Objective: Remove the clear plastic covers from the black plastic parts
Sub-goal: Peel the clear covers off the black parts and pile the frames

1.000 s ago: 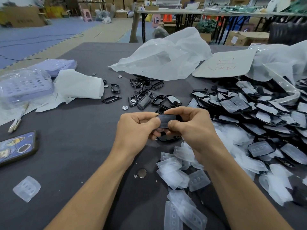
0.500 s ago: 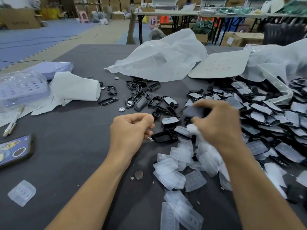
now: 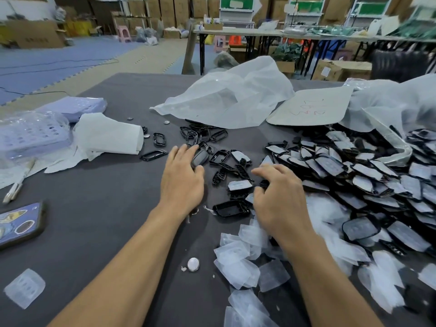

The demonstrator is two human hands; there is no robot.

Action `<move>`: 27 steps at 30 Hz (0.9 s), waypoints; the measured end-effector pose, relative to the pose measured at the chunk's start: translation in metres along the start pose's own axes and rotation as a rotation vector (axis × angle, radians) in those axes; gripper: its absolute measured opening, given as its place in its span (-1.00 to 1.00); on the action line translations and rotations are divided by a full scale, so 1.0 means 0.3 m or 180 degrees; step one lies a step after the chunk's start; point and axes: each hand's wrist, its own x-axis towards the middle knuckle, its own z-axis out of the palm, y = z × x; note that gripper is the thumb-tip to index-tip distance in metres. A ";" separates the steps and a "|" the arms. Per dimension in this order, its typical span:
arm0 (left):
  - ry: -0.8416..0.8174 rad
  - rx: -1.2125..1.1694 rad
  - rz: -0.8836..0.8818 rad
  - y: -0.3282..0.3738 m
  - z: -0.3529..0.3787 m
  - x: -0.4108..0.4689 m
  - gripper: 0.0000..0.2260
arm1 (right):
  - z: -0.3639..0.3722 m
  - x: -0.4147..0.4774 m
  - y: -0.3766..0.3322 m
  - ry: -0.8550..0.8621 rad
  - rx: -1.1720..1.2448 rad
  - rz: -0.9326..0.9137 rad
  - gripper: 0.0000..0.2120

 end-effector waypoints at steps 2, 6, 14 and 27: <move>-0.0166 0.0298 0.0100 -0.011 0.022 0.063 -0.49 | 0.014 0.006 -0.001 -0.0087 0.0014 0.0023 -0.62; 0.0137 -0.0110 -0.0006 -0.036 0.049 0.172 -0.52 | 0.011 0.033 -0.005 -0.0136 0.0076 0.0245 -0.67; 0.0032 0.0597 -0.0083 -0.055 0.051 0.308 -0.63 | 0.035 0.250 -0.104 -0.0618 -0.0876 0.0459 -0.83; 0.1374 -0.1191 -0.0700 -0.004 -0.085 0.206 -0.86 | 0.041 0.194 -0.075 -0.0011 0.0640 0.0914 -0.86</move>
